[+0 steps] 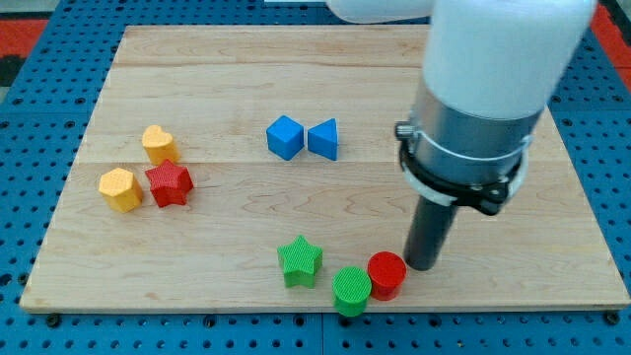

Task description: Push the green blocks slightly to the left beside the red circle

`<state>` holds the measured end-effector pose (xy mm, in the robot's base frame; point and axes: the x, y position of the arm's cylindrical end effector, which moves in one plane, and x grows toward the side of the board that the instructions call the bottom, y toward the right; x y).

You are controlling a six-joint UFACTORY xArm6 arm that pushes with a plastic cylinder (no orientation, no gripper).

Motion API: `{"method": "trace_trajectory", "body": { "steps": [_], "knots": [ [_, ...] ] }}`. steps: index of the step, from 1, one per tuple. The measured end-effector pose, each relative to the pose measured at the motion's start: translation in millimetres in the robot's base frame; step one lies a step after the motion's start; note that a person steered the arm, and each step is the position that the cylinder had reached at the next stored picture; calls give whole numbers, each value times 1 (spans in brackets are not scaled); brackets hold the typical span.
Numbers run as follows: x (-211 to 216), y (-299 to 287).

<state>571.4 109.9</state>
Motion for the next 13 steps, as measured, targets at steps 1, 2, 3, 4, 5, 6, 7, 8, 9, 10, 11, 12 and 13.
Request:
{"method": "trace_trajectory", "body": {
  "steps": [1, 2, 3, 4, 5, 6, 7, 8, 9, 10, 11, 12, 13],
  "knots": [
    [-36, 36],
    [-37, 88],
    [0, 117],
    [3, 116],
    [46, 115],
    [47, 113],
    [47, 106],
    [47, 64],
    [47, 10],
    [47, -20],
    [47, -23],
    [46, -74],
    [29, -112]
  ]
}}
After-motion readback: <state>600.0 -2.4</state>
